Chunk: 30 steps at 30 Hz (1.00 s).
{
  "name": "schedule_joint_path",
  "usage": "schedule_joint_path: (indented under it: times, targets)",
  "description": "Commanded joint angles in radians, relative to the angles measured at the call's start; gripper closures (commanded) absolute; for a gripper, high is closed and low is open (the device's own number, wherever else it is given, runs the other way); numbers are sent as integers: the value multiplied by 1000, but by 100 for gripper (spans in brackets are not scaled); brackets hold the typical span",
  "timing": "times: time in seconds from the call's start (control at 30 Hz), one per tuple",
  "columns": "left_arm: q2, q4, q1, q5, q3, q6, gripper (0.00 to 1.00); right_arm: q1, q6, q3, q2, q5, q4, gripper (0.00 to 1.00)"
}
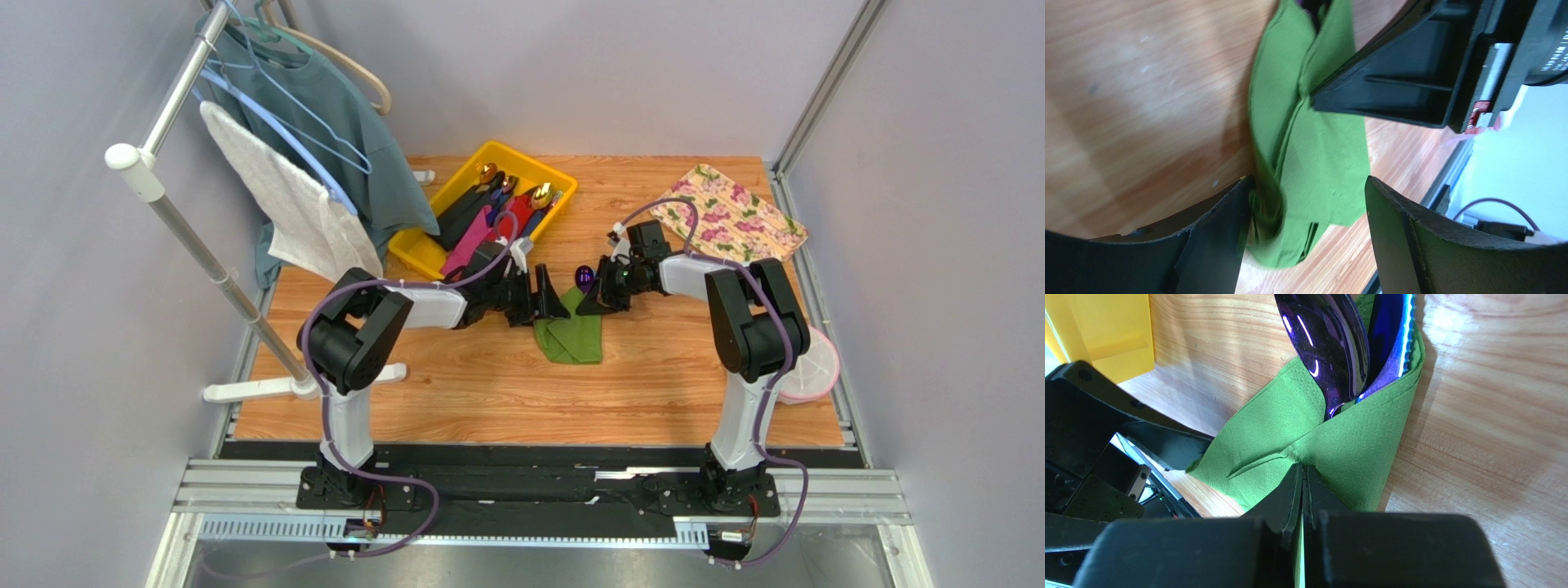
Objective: Place the utensils on the paper napkin and roll it up
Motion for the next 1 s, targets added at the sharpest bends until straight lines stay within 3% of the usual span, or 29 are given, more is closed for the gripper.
schedule_joint_path:
  times: [0.0,0.27,0.57,0.83,0.97]
  targets:
    - [92,88,-6,92,34,26,26,5,-47,-34,45,142,-112,100]
    - [86,122,4,171,-9,-17,32,8,-47,-29,43,146,-115,100]
    - [-36,-49,56,121,-65,17,43,8,-46,-34,45,149,-111,100]
    - [-9,108,58,215,-96,-118,47,10,-39,-34,45,148,-111,100]
    - [-1,196,40,227,-98,-157,38,8,-39,-31,48,148,-109,100]
